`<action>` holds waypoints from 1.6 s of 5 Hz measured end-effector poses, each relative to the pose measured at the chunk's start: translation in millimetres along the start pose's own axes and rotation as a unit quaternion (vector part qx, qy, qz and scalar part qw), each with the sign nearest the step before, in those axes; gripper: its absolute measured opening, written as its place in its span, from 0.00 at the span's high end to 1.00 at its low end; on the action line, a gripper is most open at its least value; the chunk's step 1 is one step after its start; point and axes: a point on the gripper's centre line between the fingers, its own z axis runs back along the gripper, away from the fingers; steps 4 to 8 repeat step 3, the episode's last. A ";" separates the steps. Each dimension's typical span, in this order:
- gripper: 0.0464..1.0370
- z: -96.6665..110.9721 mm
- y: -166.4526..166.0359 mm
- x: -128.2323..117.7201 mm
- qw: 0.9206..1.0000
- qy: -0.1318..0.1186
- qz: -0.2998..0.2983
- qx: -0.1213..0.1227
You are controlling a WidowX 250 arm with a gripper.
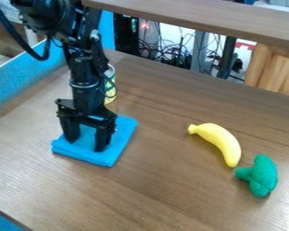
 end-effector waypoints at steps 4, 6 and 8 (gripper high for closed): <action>0.04 49.8 48.0 -62.9 0.992 -0.083 -0.024 -0.094; 0.04 49.8 48.0 -62.9 0.992 -0.083 -0.024 -0.094; 0.04 49.8 48.0 -62.9 0.992 -0.083 -0.024 -0.094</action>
